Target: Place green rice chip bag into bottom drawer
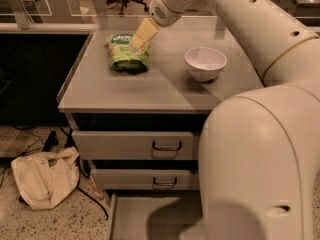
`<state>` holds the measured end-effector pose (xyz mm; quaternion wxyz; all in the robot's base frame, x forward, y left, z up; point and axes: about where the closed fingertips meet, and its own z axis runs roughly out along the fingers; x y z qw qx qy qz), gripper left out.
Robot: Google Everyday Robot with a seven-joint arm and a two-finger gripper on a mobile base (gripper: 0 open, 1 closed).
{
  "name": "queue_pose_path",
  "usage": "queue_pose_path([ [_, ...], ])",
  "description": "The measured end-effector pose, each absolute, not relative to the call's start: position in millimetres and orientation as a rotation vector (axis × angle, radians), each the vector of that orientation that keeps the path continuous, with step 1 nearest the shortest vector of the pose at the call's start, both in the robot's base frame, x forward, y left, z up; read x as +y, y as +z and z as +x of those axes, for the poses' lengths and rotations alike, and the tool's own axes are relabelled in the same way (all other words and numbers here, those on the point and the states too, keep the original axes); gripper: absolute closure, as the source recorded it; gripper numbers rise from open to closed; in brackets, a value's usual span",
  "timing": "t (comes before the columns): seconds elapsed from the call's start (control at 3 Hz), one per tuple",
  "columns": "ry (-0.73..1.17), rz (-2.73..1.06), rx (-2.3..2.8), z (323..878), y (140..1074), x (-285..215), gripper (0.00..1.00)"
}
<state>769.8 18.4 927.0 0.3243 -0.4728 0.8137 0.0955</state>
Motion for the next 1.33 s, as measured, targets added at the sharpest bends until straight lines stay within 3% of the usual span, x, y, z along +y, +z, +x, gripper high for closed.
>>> queue_pose_path([
  [1.33,0.311,-1.284,2.212,790.6,863.6,64.2,0.00],
])
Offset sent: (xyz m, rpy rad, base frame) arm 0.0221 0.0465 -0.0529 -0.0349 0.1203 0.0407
